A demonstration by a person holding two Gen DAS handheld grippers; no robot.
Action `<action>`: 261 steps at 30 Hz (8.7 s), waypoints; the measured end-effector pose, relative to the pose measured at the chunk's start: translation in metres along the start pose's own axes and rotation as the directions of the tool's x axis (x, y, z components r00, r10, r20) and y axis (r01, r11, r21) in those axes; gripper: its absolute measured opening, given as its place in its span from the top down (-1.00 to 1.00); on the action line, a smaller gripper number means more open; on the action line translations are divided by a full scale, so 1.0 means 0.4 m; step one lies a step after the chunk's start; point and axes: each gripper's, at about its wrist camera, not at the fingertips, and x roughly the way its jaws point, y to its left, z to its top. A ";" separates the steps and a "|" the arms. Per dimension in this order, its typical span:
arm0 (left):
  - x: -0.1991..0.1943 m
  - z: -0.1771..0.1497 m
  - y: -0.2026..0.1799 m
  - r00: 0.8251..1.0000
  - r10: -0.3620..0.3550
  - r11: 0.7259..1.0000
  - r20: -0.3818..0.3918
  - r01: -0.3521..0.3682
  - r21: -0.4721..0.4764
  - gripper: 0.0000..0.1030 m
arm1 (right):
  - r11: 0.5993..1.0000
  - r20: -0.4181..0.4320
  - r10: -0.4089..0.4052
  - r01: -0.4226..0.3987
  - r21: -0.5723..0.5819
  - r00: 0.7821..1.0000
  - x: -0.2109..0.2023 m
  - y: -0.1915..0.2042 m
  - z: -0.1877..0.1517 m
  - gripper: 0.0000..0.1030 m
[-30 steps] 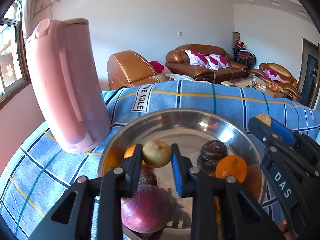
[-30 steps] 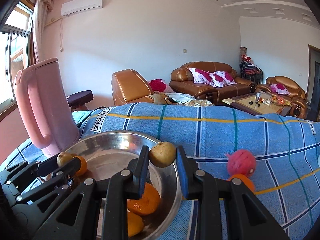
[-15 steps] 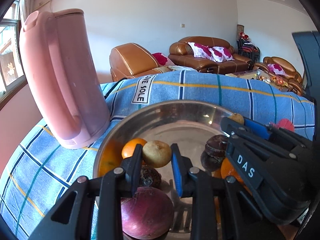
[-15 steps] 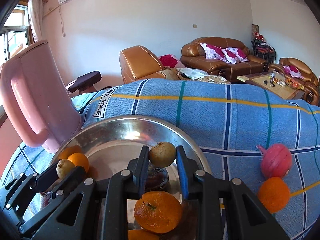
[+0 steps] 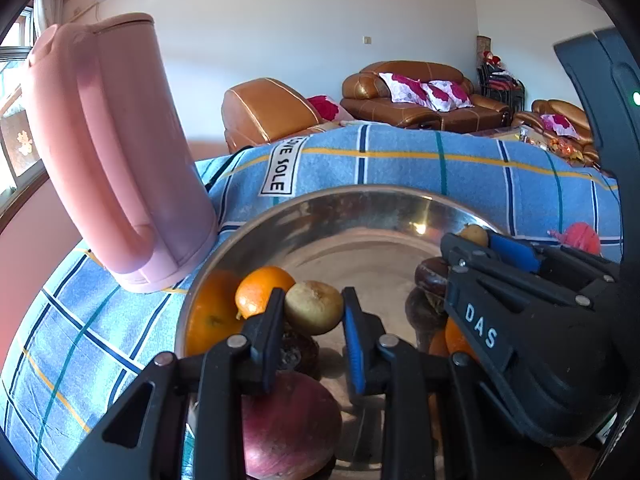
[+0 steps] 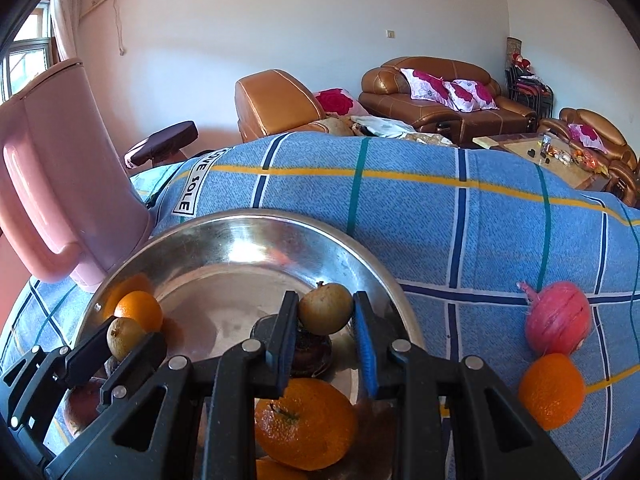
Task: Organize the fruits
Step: 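Open both grippers to drop the pears into the bowl, then withdraw both grippers from the bowl toward the orange and red fruit, then close the left gripper around the loose orange, then grasp the red round fruit with the right gripper while the left gripper holds the orange, then carry the orange and the red fruit over the steel bowl with both grippers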
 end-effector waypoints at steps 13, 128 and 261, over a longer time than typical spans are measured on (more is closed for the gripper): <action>0.004 0.002 -0.001 1.000 -0.014 1.000 0.000 0.014 -0.007 0.10 | 0.999 0.051 0.035 -0.035 -0.001 0.998 -0.033 0.014 -0.004 0.09; -0.098 -0.015 -0.488 0.940 -0.331 0.933 -0.086 0.340 0.118 0.10 | 0.895 0.219 -0.410 0.343 0.286 0.885 -0.408 -0.530 -0.187 -0.38; -0.274 -0.119 -0.192 0.954 -0.254 0.967 0.159 0.248 0.057 0.10 | 0.936 0.292 -0.348 0.314 0.156 0.891 -0.478 -0.220 -0.264 -0.03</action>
